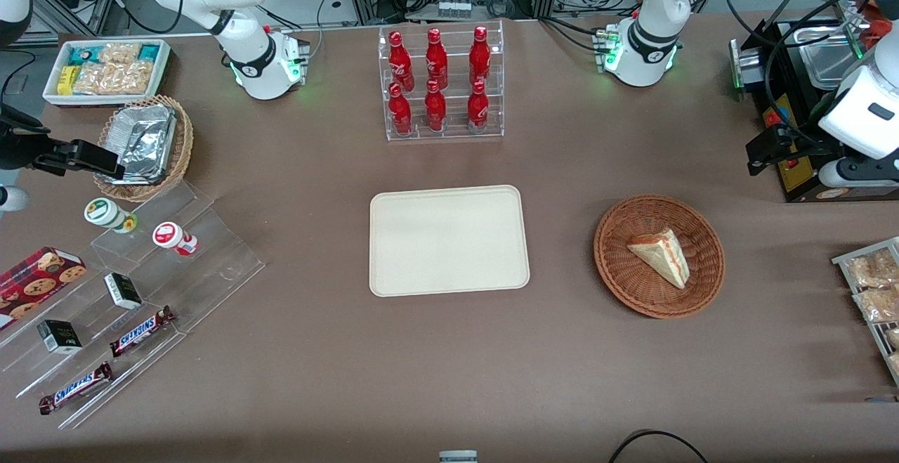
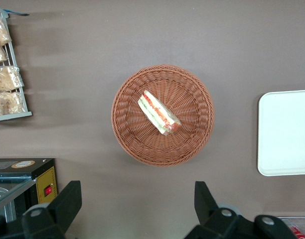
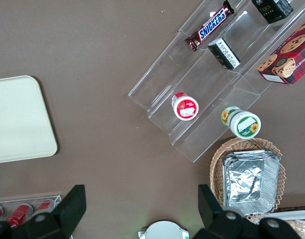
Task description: Place sandwich from basket to tray
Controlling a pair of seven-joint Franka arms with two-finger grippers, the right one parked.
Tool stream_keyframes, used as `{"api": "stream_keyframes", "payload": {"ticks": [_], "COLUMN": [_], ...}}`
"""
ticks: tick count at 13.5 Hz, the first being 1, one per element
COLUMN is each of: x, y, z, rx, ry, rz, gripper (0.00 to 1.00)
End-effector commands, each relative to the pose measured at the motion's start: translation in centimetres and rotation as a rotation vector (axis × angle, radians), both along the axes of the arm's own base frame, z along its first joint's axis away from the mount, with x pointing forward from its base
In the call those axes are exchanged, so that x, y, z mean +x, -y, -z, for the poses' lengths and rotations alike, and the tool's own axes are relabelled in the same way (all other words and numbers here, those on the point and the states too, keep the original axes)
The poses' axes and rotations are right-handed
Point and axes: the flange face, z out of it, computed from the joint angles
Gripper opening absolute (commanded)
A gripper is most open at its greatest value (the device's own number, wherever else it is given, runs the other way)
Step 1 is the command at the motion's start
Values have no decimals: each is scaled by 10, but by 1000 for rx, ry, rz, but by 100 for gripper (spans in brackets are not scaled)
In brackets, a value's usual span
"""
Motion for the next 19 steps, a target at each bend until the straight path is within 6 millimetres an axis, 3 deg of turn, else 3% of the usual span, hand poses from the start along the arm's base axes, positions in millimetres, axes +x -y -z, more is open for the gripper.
{"api": "stream_keyframes", "payload": {"ticks": [1, 3, 5, 8, 10, 14, 16, 19], "x": [3, 4, 11, 22, 24, 22, 14, -2], "y": [1, -4, -4, 0, 6, 9, 9, 8], "z": [-5, -3, 15, 61, 100, 159, 192, 222], "rx": [-11, -12, -9, -8, -10, -22, -32, -48], "ry": [7, 1, -25, -13, 9, 43, 70, 104], "rz": [14, 0, -6, -27, -81, -201, -267, -398], "gripper": [100, 100, 100, 100, 100, 100, 100, 100]}}
